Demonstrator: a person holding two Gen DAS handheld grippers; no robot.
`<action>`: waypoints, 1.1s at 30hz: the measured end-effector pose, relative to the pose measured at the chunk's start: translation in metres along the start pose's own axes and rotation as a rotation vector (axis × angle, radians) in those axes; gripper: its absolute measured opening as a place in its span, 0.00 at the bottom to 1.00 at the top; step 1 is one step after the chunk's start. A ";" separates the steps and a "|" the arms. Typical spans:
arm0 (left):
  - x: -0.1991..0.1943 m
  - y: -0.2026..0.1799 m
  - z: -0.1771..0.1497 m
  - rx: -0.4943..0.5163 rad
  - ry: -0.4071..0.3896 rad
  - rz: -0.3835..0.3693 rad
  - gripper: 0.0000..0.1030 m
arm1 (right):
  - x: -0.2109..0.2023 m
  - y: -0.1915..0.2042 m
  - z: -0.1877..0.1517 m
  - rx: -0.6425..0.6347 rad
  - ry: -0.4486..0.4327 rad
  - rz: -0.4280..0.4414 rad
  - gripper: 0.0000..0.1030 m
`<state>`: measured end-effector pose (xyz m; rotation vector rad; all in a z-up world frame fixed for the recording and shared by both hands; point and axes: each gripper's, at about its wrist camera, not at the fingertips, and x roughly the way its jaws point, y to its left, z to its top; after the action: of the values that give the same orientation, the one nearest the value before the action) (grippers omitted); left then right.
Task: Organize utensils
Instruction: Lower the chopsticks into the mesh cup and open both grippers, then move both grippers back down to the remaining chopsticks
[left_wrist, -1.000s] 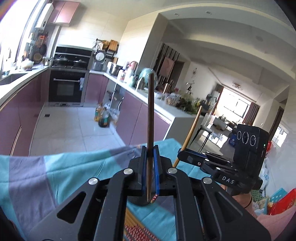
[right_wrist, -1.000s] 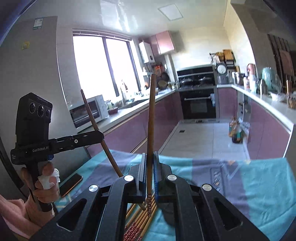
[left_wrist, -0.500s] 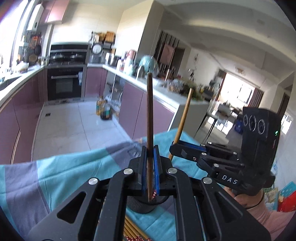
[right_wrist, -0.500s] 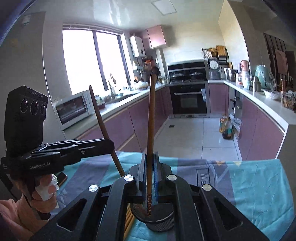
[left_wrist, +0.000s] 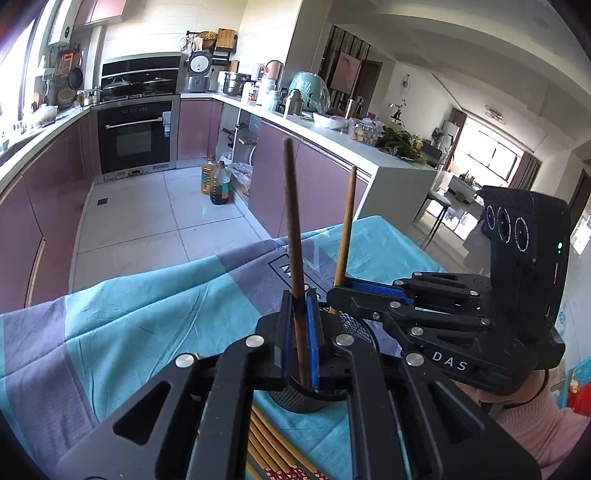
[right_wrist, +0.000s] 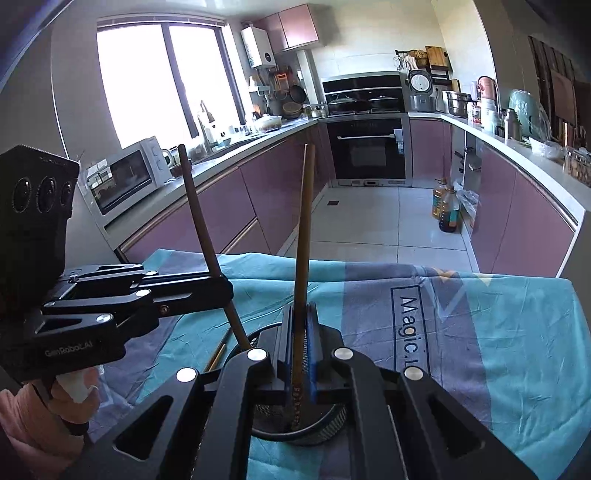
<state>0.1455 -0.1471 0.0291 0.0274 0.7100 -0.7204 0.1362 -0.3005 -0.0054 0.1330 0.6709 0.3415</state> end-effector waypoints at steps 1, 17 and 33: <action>0.000 0.000 0.002 -0.002 0.002 0.001 0.08 | 0.001 0.000 0.000 0.005 -0.001 0.000 0.08; -0.054 0.026 -0.036 -0.027 -0.128 0.097 0.34 | -0.031 0.021 -0.016 -0.022 -0.077 0.046 0.22; -0.043 0.074 -0.142 -0.102 0.061 0.221 0.37 | -0.006 0.059 -0.088 -0.071 0.127 0.129 0.28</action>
<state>0.0847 -0.0290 -0.0698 0.0344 0.7871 -0.4728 0.0611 -0.2458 -0.0566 0.0878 0.7770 0.5003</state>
